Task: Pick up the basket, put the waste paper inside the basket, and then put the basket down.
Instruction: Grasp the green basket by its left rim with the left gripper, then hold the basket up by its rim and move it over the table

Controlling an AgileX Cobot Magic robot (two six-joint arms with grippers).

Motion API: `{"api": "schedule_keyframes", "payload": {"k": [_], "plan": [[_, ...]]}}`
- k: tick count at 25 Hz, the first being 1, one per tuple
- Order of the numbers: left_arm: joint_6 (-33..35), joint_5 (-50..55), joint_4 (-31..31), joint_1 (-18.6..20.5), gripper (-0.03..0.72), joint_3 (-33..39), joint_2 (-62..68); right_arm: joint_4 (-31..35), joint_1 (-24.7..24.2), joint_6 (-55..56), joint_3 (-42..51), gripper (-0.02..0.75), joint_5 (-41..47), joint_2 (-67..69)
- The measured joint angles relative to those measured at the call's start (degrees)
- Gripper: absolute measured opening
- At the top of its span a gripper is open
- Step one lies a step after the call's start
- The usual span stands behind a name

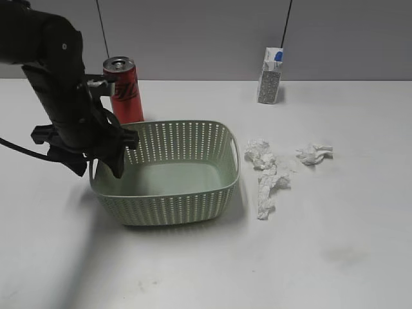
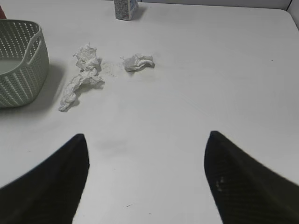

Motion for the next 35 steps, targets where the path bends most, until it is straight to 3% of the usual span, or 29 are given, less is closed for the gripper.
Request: {"api": "schedule_keyframes", "payload": {"k": [6,9,12,15,23,28,35], "plan": [[-0.41,-1.28,-0.09,0.0,0.468,-0.2,2.59,0.0,0.0,0.0,0.0,0.58,0.05,0.0],[-0.41,-1.58,-0.09,0.0,0.334,-0.36,2.59,0.0,0.0,0.0,0.0,0.58,0.05,0.0],[-0.41,-1.34,-0.09,0.0,0.13,-0.35,2.59,0.0,0.0,0.0,0.0,0.58,0.05,0.0],[-0.73,-1.47,-0.4,0.0,0.031,-0.35,1.44,0.44,0.0,0.0,0.0,0.58,0.05,0.0],[-0.59,0.42,3.2,0.0,0.009,-0.35,-8.24,4.45,0.0,0.0,-0.11,0.58,-1.92,0.0],[-0.59,1.98,3.64,0.0,0.009,0.21,-13.4,6.73,0.0,0.0,-0.76,0.575,-13.37,0.44],[-0.59,2.33,3.42,0.0,0.009,5.74,-15.2,7.03,0.0,-6.0,-2.8,0.5,-21.93,16.99]]}}
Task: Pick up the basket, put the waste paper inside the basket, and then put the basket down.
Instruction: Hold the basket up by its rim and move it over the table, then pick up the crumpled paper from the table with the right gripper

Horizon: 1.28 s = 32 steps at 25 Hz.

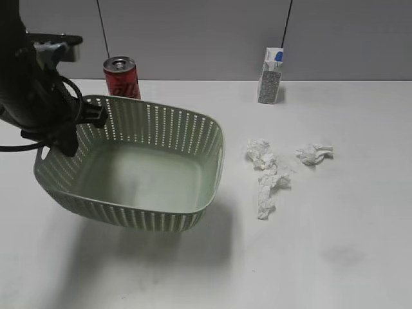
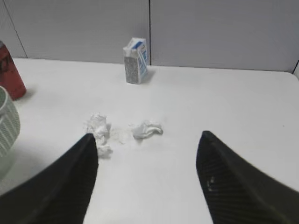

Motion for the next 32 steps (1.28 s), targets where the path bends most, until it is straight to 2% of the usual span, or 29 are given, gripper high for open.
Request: {"api": "schedule_keyframes", "payload": {"k": [6,17,21,27,32], "plan": [[0.0,-0.74,-0.31,0.0,0.009,1.32,0.0,0.02,0.0,-1.48,-7.61,0.496,-1.96,22.11],[0.0,-1.79,-2.09,0.0,0.008,1.32,0.0,0.75,0.09,-2.05,-28.82,0.496,2.0,66.31],[0.0,-2.28,-2.79,0.0,0.008,1.32,0.0,-1.34,2.52,-2.94,-37.52,0.496,5.74,79.58],[0.0,-2.4,-2.85,0.0,0.008,1.32,0.0,-8.73,7.95,-0.29,-46.31,0.496,6.53,93.62],[0.0,-2.4,-2.9,0.0,0.008,1.32,0.0,-9.8,8.79,1.14,-50.81,0.496,5.41,100.41]]}}
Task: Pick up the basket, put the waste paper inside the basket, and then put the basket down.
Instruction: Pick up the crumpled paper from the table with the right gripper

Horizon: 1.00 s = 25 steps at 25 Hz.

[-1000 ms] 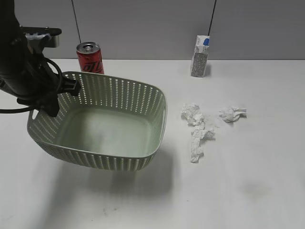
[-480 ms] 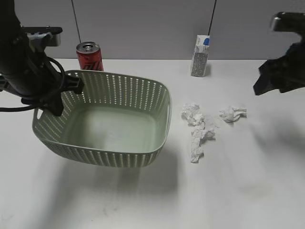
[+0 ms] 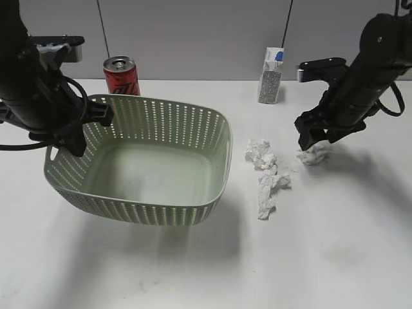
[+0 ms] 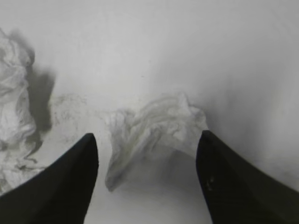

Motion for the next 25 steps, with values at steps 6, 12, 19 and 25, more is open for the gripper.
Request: {"api": "schedule_keyframes", "payload": {"k": [6,12,19,25], "plan": [[0.0,-0.07,0.0,0.0,0.008,0.0,0.0,-0.12,0.0,0.22,-0.82,0.496,-0.17,3.83],[0.0,-0.07,0.0,0.0,0.008,0.0,0.0,-0.12,0.0,0.22,-0.9,0.412,-0.41,5.28],[0.0,-0.07,0.0,0.0,0.008,0.0,0.0,0.81,0.0,0.34,-0.99,0.043,1.08,5.33],[0.0,-0.07,-0.05,0.0,0.008,0.0,0.0,4.75,0.47,-0.76,-1.07,0.006,8.05,3.22]]}}
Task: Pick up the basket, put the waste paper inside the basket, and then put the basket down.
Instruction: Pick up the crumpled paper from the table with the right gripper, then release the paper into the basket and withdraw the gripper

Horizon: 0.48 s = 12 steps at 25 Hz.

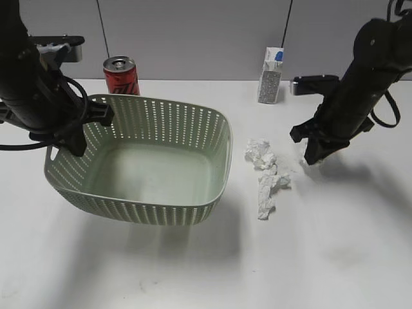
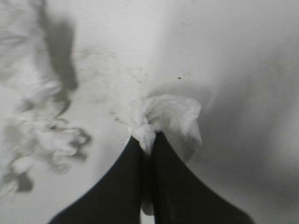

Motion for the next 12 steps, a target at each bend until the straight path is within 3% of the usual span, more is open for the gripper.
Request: {"api": "schedule_keyframes", "payload": {"k": [6,12], "plan": [[0.0,0.0,-0.04,0.0,0.008,0.0,0.0,9.13,6.83,-12.31,0.0,0.006,2.09,-15.05],[0.0,-0.33,-0.11,0.0,0.008,0.0,0.0,13.5,21.66,-20.46,0.0,0.006,-4.31,-25.69]]}}
